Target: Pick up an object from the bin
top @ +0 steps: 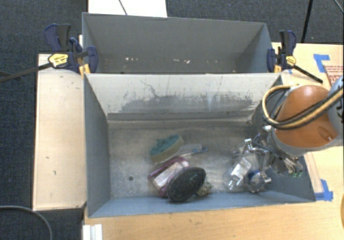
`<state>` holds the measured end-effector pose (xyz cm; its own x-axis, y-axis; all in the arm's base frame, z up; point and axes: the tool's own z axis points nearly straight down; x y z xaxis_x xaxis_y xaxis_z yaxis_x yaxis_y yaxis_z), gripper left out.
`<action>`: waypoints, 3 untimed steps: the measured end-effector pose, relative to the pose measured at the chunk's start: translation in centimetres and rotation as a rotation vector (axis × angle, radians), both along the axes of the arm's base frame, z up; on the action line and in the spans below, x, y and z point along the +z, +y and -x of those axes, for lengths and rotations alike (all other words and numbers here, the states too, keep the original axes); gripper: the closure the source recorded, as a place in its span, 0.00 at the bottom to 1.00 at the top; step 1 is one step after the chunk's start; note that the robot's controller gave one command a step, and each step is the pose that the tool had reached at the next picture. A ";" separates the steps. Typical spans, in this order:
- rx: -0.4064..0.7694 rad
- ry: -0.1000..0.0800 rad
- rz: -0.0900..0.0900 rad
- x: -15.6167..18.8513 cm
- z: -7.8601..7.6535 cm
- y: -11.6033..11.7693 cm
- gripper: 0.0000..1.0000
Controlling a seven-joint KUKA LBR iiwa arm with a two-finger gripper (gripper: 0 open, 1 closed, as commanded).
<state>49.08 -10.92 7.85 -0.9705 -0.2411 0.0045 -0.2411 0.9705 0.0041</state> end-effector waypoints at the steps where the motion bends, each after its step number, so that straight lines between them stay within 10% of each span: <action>1: 0.380 0.004 -0.006 -0.4 -2.3 0.6 0.00; 2: 0.378 0.000 0.003 -0.3 -2.4 0.1 1.00; 3: 0.642 -0.016 0.006 14.8 -5.7 -1.3 1.00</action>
Offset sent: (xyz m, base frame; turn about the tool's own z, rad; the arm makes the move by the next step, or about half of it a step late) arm 0.0230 0.0023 -0.0085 -0.3812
